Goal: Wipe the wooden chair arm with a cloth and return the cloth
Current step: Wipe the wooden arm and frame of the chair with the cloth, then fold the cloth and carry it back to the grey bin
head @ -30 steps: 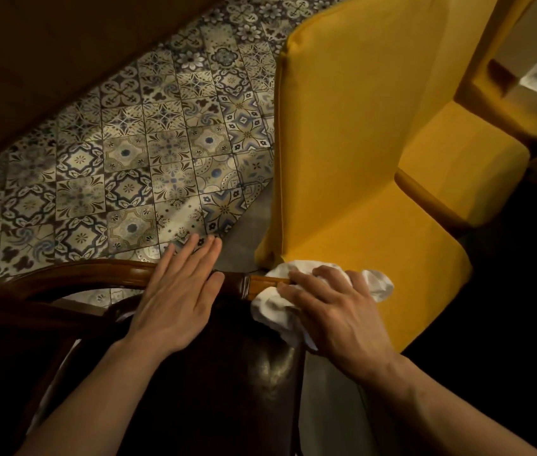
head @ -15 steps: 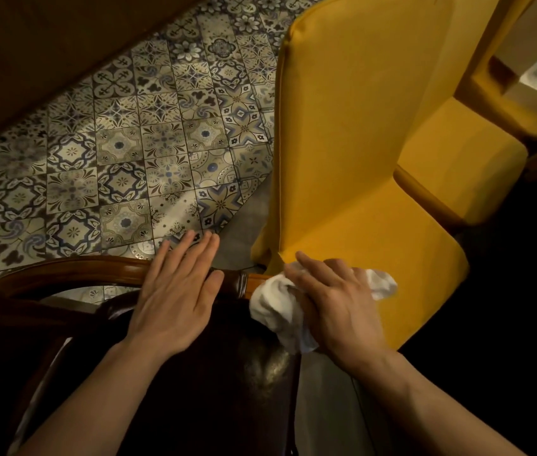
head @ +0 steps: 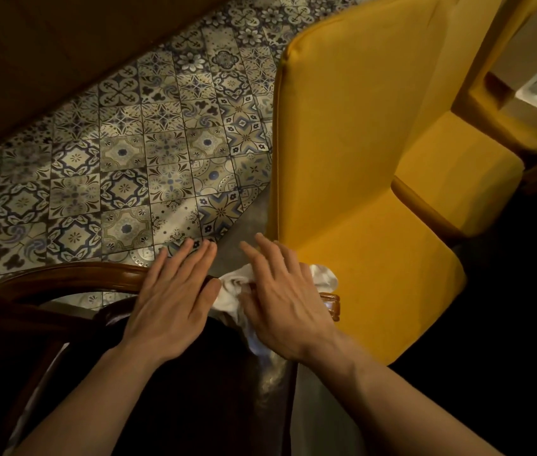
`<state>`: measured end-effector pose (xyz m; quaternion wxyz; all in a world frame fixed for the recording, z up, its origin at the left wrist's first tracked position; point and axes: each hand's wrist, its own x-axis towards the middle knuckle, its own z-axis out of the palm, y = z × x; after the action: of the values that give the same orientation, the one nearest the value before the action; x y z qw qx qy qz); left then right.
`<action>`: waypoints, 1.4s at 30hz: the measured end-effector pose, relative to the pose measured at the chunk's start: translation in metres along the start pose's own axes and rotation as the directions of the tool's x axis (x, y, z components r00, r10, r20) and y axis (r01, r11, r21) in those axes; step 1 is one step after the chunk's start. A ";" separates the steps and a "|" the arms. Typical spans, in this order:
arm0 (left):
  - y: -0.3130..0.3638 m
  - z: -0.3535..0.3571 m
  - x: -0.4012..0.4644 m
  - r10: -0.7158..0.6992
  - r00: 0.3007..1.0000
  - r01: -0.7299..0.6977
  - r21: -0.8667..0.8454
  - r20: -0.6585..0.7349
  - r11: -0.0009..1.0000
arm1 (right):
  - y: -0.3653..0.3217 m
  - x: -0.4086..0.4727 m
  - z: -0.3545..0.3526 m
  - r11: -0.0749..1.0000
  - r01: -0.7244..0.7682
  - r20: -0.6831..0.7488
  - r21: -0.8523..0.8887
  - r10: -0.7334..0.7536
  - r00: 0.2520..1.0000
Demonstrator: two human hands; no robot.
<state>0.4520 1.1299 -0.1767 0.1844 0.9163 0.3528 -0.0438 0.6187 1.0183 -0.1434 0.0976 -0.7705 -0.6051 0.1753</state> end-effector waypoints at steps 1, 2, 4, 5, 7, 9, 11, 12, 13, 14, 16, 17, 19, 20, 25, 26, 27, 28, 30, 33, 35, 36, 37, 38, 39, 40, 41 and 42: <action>0.000 0.000 0.001 -0.004 1.000 0.004 -0.003 0.008 1.000 | 0.003 -0.003 -0.003 1.000 -0.022 -0.006 0.002 0.022 1.000; 0.000 0.000 0.002 -0.010 1.000 0.010 -0.017 0.015 1.000 | 0.006 -0.007 -0.006 0.999 -0.045 -0.019 -0.009 0.045 0.999; -0.002 -0.002 0.003 -0.023 0.999 0.026 -0.074 0.040 0.997 | 0.011 -0.015 -0.010 0.996 -0.083 -0.066 -0.023 0.081 0.995; -0.003 -0.003 0.003 -0.024 0.998 0.030 -0.113 0.057 0.993 | 0.013 -0.019 -0.011 0.995 -0.094 -0.088 -0.011 0.093 0.992; -0.001 -0.008 0.002 -0.021 0.998 0.034 -0.198 0.065 0.980 | 0.015 -0.027 -0.014 0.995 -0.096 -0.097 0.008 0.096 0.991; 0.008 -0.013 -0.002 -0.018 1.000 0.021 -0.282 0.012 0.959 | 0.018 -0.031 -0.016 0.997 -0.074 -0.044 0.021 0.075 0.996; 0.025 -0.015 -0.010 0.025 0.999 -0.033 -0.289 -0.032 0.957 | 0.025 -0.033 -0.021 0.996 -0.062 0.026 0.063 0.061 0.998; 0.034 -0.014 -0.013 0.051 0.998 -0.060 -0.274 -0.039 0.960 | 0.028 -0.033 -0.024 0.995 -0.061 0.047 0.083 0.057 0.997; 0.043 -0.011 -0.017 0.066 0.997 -0.075 -0.258 -0.044 0.963 | 0.031 -0.033 -0.026 0.993 -0.058 0.057 0.099 0.052 0.997; 0.049 -0.009 -0.019 0.063 0.996 -0.074 -0.242 -0.055 0.968 | 0.034 -0.032 -0.029 0.993 -0.053 0.056 0.106 0.047 0.997; 0.058 -0.009 -0.020 0.024 0.993 -0.049 -0.220 -0.113 0.974 | 0.037 -0.030 -0.033 0.994 -0.039 0.028 0.098 0.036 0.999; 0.062 -0.012 -0.019 0.002 0.989 -0.034 -0.209 -0.150 0.977 | 0.038 -0.029 -0.035 0.995 -0.032 0.011 0.093 0.031 0.999; 0.069 -0.021 -0.016 -0.032 0.981 -0.003 -0.176 -0.192 0.984 | 0.039 -0.031 -0.041 0.994 -0.028 -0.006 0.102 0.029 1.000; 0.072 -0.027 -0.015 -0.045 0.979 0.012 -0.164 -0.198 0.986 | 0.039 -0.033 -0.045 0.994 -0.027 -0.012 0.107 0.028 1.000; 0.085 -0.079 -0.021 -0.072 0.977 0.041 -0.153 -0.201 0.987 | 0.028 -0.039 -0.089 0.996 0.011 -0.074 0.086 -0.004 0.997; 0.088 -0.094 -0.022 -0.079 0.974 0.047 -0.153 -0.214 0.987 | 0.024 -0.037 -0.103 0.997 0.026 -0.084 0.075 -0.020 0.996; 0.092 -0.110 -0.024 -0.088 0.969 0.054 -0.151 -0.232 0.987 | 0.019 -0.035 -0.117 0.997 0.045 -0.103 0.065 -0.038 0.994; 0.096 -0.126 -0.026 -0.096 0.962 0.060 -0.144 -0.255 0.988 | 0.013 -0.032 -0.132 0.996 0.066 -0.127 0.056 -0.058 0.990; 0.103 -0.161 -0.032 -0.109 0.943 0.076 -0.117 -0.314 0.990 | 0.000 -0.027 -0.164 0.993 0.114 -0.172 0.036 -0.106 0.979; 0.110 -0.216 -0.045 -0.129 0.908 0.107 -0.078 -0.398 0.991 | -0.028 -0.018 -0.213 0.979 0.202 -0.249 0.016 -0.192 0.949; 0.114 -0.255 -0.058 -0.159 0.876 0.142 -0.072 -0.455 0.987 | -0.050 -0.017 -0.249 0.966 0.260 -0.292 0.001 -0.248 0.924; 0.116 -0.274 -0.066 -0.164 0.859 0.154 -0.060 -0.485 0.986 | -0.061 -0.017 -0.266 0.957 0.290 -0.315 -0.009 -0.278 0.908; 0.118 -0.288 -0.070 -0.158 0.848 0.157 -0.046 -0.506 0.987 | -0.069 -0.017 -0.279 0.950 0.312 -0.332 -0.017 -0.300 0.894; 0.120 -0.304 -0.077 -0.156 0.836 0.159 -0.039 -0.526 0.987 | -0.078 -0.017 -0.293 0.942 0.334 -0.348 -0.026 -0.322 0.881; 0.123 -0.322 -0.086 -0.152 0.821 0.162 -0.032 -0.551 0.986 | -0.088 -0.019 -0.309 0.933 0.357 -0.366 -0.039 -0.346 0.864; 0.126 -0.339 -0.094 -0.146 0.803 0.168 -0.016 -0.578 0.986 | -0.098 -0.021 -0.323 0.925 0.376 -0.378 -0.052 -0.367 0.850; 0.129 -0.355 -0.102 -0.137 0.786 0.177 0.008 -0.603 0.984 | -0.107 -0.023 -0.336 0.916 0.395 -0.384 -0.063 -0.388 0.838; 0.132 -0.372 -0.111 -0.132 0.770 0.191 0.029 -0.624 0.981 | -0.118 -0.026 -0.350 0.907 0.415 -0.390 -0.072 -0.408 0.825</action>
<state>0.4379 1.1066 0.2328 0.0126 0.8535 0.4687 0.2275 0.6432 1.0447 0.2254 0.2594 -0.6403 -0.7229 -0.0048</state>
